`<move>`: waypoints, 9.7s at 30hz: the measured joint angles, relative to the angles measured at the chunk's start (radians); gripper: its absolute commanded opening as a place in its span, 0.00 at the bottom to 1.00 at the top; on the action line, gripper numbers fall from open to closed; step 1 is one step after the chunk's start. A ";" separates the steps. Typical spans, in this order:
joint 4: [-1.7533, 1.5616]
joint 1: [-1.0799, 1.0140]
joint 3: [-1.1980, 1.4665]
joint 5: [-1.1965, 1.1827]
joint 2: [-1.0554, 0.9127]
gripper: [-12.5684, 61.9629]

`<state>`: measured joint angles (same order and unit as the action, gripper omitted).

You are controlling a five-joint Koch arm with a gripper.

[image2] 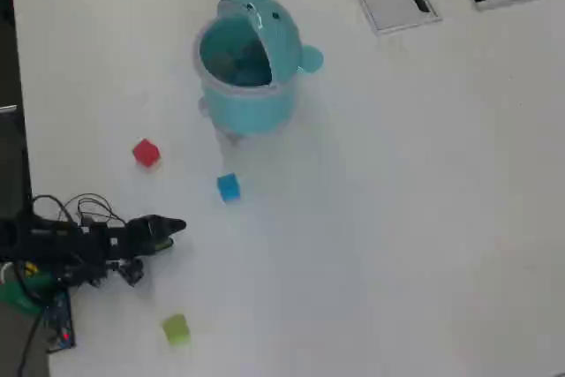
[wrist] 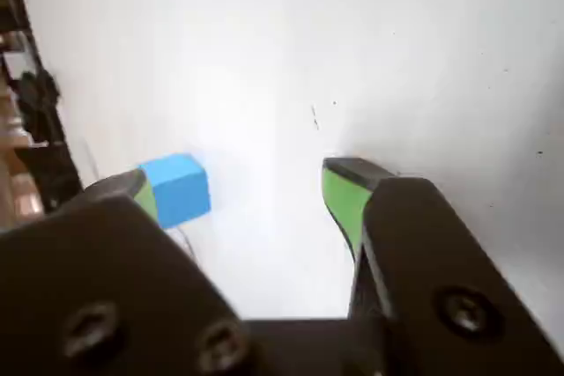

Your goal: Grasp RGB lego blocks and put them in the bin one by one.

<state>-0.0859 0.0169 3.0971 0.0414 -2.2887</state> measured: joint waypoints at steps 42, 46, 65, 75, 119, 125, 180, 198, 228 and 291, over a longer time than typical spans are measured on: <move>-0.466 0.026 0.000 0.153 0.000 0.61; -0.592 0.052 0.000 0.216 0.000 0.60; -0.885 0.244 0.000 0.678 0.000 0.59; -0.885 0.382 -0.011 0.896 -0.002 0.59; 0.241 0.851 -0.482 1.494 -0.002 0.58; 0.245 0.894 -0.482 1.505 0.015 0.58; -0.067 0.959 -0.657 1.588 0.727 0.33; -0.077 0.927 -0.676 1.385 0.485 0.30; -0.040 0.721 -1.437 0.905 0.634 0.30; 0.221 0.672 -1.634 1.198 0.759 0.55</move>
<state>0.1350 0.6888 1.4634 1.2395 -1.5294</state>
